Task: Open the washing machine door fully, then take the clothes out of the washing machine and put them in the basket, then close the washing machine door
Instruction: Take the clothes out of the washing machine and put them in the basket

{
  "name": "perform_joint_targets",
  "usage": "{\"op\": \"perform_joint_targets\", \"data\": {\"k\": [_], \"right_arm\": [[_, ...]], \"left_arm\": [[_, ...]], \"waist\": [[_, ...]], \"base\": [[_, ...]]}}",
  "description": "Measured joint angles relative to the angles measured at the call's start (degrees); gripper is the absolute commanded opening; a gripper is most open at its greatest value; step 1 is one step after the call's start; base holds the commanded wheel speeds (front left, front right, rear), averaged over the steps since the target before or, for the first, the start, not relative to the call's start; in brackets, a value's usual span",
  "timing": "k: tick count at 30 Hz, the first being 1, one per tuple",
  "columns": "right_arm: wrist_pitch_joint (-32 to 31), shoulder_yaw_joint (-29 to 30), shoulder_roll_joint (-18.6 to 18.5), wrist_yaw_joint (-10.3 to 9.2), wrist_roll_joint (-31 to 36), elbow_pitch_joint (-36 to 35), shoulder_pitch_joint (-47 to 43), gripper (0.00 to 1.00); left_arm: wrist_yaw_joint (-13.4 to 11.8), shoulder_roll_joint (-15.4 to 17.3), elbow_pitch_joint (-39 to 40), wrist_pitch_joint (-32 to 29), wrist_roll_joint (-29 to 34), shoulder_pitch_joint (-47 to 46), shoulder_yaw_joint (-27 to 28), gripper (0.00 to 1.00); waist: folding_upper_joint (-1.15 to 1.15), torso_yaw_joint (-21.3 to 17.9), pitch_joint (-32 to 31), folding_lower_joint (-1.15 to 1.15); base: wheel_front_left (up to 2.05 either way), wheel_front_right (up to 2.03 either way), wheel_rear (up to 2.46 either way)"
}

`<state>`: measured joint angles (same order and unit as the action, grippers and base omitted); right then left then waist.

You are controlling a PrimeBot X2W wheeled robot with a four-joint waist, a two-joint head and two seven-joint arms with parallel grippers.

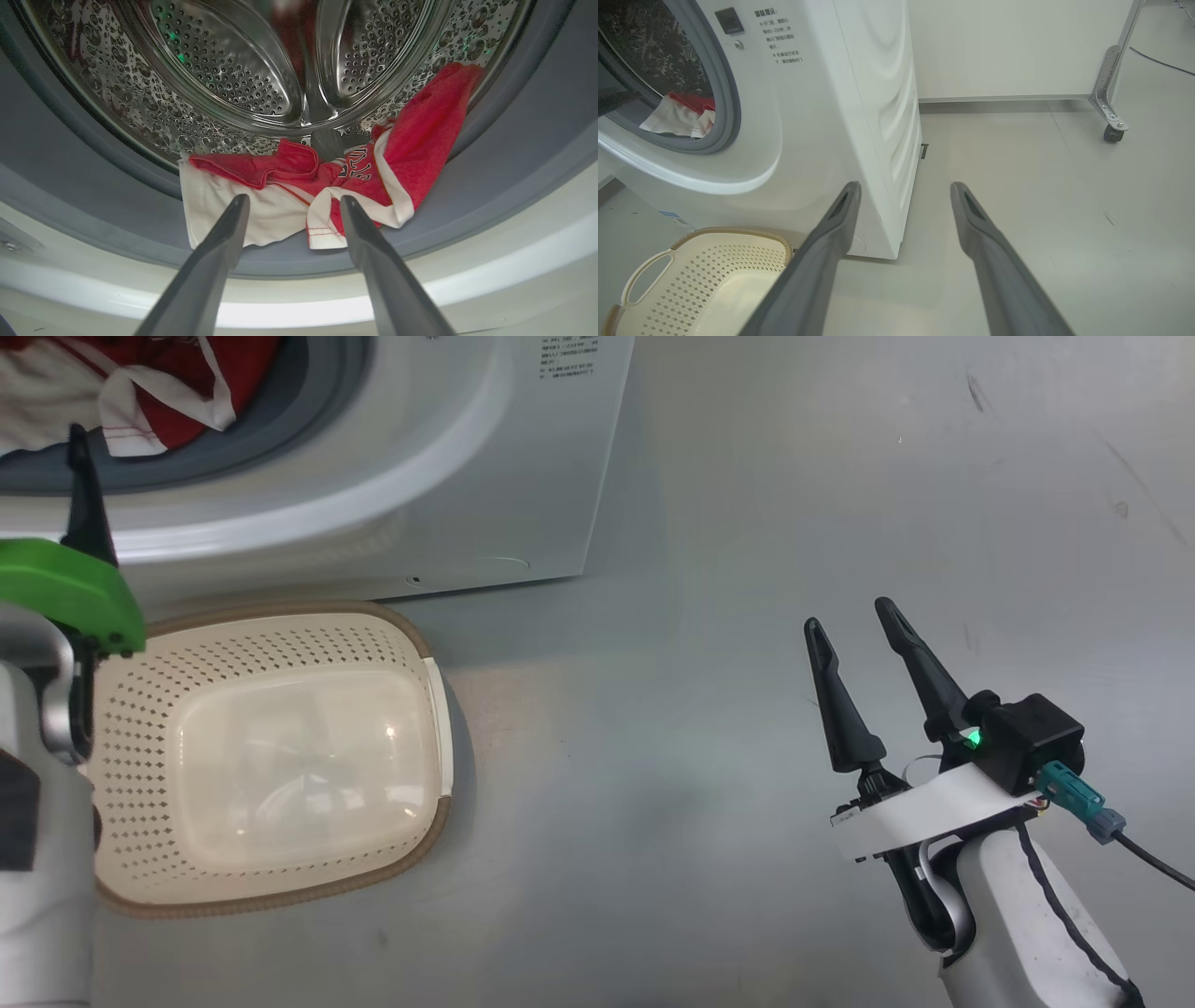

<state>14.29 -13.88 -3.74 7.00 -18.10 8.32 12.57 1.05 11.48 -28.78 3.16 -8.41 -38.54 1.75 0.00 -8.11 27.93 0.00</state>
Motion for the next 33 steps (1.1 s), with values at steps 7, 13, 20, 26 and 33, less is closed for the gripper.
{"op": "perform_joint_targets", "data": {"k": [7, 13, 20, 26, 33], "right_arm": [[0.2, -1.5, 0.1, 0.00, -0.1, -0.4, 1.7, 1.00], [0.2, -2.8, 0.2, 0.00, -0.5, -0.5, 3.2, 1.00], [0.2, -3.4, 0.3, 0.00, -1.1, -0.5, 3.7, 1.00], [0.2, -3.9, 0.4, 0.00, -1.2, -0.5, 4.0, 1.00], [0.2, -4.0, 0.5, 0.00, -1.7, -0.8, 4.8, 1.00]], "left_arm": [[-1.8, 2.8, -1.8, -7.7, 1.4, -8.5, 0.1, 1.00], [-3.2, 4.7, -4.6, -12.7, 3.1, -13.7, 0.2, 1.00], [-4.3, 6.7, -7.5, -16.5, 5.1, -18.9, -0.1, 1.00], [-4.9, 7.7, -9.8, -19.0, 6.6, -21.9, -0.3, 1.00], [-5.6, 8.9, -11.4, -21.4, 7.6, -25.9, -0.2, 1.00]], "waist": [[0.00, -1.4, 3.9, 0.00], [0.00, -3.1, 6.3, 0.00], [0.00, -5.1, 8.5, 0.00], [0.00, -6.3, 10.0, 0.00], [0.00, -6.9, 12.0, 0.00]], "base": [[0.00, 0.00, 0.00], [0.00, 0.00, 0.00], [0.00, 0.00, 0.00], [0.00, 0.00, 0.00], [0.00, 0.00, 0.00]]}}
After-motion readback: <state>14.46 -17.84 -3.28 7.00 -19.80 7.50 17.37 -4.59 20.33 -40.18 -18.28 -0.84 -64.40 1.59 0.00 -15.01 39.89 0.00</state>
